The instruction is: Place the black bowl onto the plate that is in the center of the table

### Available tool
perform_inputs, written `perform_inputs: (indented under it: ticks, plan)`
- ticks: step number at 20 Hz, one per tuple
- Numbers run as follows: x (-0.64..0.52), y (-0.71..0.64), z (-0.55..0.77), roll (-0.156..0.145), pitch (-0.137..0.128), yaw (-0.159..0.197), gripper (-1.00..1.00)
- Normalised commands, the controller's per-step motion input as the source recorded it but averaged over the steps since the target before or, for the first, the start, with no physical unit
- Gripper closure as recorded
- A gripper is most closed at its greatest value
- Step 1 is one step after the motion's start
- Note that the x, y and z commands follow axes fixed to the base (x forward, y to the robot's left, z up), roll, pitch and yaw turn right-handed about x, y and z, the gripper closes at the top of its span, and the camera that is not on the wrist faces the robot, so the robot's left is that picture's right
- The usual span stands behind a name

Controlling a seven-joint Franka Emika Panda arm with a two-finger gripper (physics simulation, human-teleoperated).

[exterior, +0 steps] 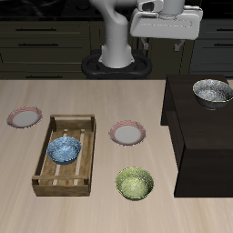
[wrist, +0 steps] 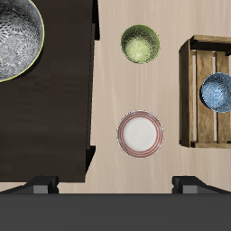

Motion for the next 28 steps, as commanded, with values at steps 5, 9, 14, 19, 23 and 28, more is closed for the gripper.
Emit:
perform_inputs:
  ticks: [5, 9, 14, 19, 23, 28]
  plan:
    - [0.27, 0.17, 0.13, -0.016, -0.003, -0.01, -1.0]
    - [0.29, 0.11, 0.02, -0.025, 0.025, -0.026, -1.0]
    - [0.24, 0.2, 0.02, 0.014, 0.021, -0.003, -1.0]
    - [0.13, 0.14, 0.06, -0.002, -0.009, -0.009, -1.0]
    - [0.18, 0.21, 0.09, 0.026, -0.024, -0.016, -1.0]
    - [0.17, 0.15, -0.02, 0.028, 0.008, 0.007, -1.0]
